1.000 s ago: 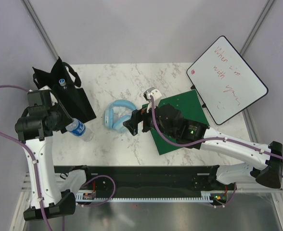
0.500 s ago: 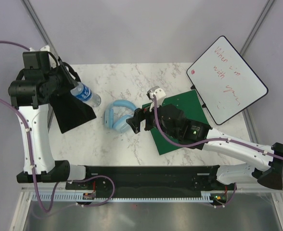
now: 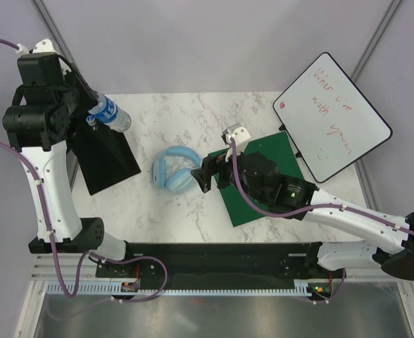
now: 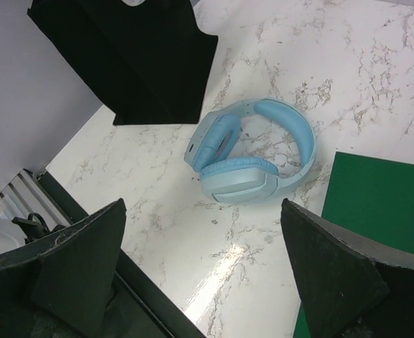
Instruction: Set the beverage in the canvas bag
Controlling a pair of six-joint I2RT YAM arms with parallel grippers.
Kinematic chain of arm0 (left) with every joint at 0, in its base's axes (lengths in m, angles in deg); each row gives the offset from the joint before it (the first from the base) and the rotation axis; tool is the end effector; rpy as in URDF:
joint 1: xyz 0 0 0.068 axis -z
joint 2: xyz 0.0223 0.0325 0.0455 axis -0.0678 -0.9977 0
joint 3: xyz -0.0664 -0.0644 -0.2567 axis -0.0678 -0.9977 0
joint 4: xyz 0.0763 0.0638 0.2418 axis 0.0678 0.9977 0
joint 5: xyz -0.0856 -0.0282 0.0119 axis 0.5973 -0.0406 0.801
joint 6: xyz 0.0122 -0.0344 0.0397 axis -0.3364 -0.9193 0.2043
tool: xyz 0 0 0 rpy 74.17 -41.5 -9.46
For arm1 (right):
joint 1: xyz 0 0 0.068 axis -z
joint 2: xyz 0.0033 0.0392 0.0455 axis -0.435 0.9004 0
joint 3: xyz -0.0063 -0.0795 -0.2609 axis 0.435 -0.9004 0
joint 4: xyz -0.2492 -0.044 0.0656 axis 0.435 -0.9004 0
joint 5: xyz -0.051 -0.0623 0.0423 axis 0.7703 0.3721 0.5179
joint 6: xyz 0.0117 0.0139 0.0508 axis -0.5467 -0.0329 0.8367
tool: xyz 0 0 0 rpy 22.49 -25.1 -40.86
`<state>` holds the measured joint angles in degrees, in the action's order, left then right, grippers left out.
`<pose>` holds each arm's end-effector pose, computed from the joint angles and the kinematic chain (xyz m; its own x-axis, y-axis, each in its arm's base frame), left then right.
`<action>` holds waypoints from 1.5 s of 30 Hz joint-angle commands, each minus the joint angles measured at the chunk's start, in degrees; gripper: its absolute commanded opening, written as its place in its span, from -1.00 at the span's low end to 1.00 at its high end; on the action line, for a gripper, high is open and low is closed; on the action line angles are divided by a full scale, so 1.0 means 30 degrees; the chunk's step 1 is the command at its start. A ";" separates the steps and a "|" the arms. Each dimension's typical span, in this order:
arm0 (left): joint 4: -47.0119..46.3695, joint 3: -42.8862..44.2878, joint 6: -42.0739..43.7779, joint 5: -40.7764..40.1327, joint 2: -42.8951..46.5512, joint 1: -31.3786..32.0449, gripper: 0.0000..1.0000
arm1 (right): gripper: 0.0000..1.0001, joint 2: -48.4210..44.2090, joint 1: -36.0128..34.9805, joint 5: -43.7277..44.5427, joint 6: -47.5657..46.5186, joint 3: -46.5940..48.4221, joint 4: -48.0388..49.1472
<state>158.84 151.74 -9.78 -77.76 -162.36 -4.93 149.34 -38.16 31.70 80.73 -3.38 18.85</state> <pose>0.2143 0.0087 0.5530 -0.3575 -0.3792 -0.8534 -0.2944 0.9130 -0.2823 0.1308 0.2400 0.3882 -0.3577 0.0893 -0.9296 -0.6112 0.7302 0.3053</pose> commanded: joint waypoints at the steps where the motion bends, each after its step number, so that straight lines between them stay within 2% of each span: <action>1: -0.4766 0.1326 0.0271 -0.1620 0.0744 -0.0035 -0.95 | 0.96 -0.0703 0.0045 0.0792 -0.0418 0.0401 -0.0067; 7: -0.5268 0.2058 0.0799 -0.2469 0.0716 -0.0035 -0.95 | 0.96 -0.0733 0.0045 0.0647 -0.0272 0.0399 -0.0096; 16: -0.6612 0.2293 0.2849 -0.6069 0.0481 -0.0064 -0.95 | 0.96 -0.0704 0.0045 0.0530 -0.0242 0.0370 -0.0155; 23: -0.7641 0.2147 0.3699 -0.7040 0.0101 -0.0064 -0.95 | 0.96 -0.0381 0.0045 0.0499 -0.0330 0.0517 -0.0390; 35: -0.8872 -0.1981 0.4491 -0.8389 -0.0513 -0.0969 -0.95 | 0.96 -0.0411 0.0045 0.0851 -0.0535 0.0225 -0.0448; 45: -0.9926 -0.5266 0.3847 -0.7102 0.0482 -0.1382 -0.95 | 0.96 -0.0469 0.0074 0.1056 -0.0740 -0.0098 -0.0419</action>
<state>138.47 136.44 1.04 -98.83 -164.66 -9.02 148.36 -38.11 33.47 79.64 -3.41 17.05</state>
